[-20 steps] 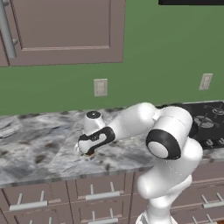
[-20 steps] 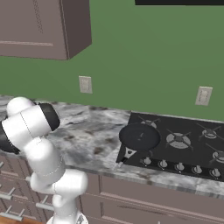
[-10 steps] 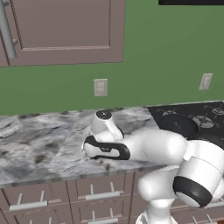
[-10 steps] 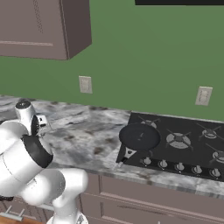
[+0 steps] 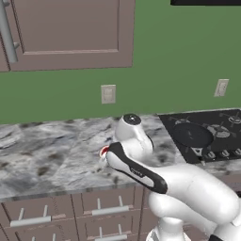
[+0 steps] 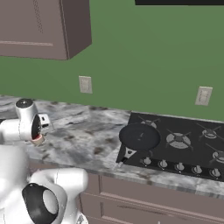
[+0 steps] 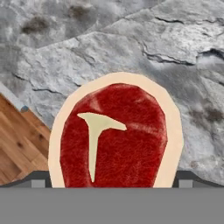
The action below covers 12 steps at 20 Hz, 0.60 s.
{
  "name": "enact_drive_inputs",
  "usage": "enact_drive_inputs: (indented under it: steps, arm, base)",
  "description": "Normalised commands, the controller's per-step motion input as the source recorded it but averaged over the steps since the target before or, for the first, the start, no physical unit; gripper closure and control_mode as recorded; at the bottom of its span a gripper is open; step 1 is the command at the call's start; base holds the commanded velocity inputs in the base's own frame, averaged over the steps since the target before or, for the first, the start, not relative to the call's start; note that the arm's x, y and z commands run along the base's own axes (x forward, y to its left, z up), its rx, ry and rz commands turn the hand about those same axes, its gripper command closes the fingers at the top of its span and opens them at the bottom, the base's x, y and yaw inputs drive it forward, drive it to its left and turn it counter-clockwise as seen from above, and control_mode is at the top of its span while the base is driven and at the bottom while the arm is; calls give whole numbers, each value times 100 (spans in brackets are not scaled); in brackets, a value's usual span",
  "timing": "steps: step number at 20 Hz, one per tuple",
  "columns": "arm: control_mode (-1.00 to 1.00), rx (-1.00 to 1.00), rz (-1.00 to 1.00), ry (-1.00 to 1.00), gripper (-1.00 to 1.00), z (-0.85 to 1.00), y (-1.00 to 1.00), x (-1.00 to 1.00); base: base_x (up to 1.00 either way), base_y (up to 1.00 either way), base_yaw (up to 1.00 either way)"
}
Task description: Place both pans onto different burners. Then place the bell pepper and the steak on different pans.
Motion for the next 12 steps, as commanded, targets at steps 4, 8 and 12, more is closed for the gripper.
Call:
enact_drive_inputs:
  steps: [4, 8, 12]
  arm:
    - [-100, 0, -10, 4, 100, 49, -58, -30]
    - [-100, 0, -15, 8, 100, 45, -56, -15]
    - [-100, 0, -20, 6, 100, 35, -49, 0]
  base:
    - [0, 0, 0]
    - [0, 0, 0]
    - [0, 0, 0]
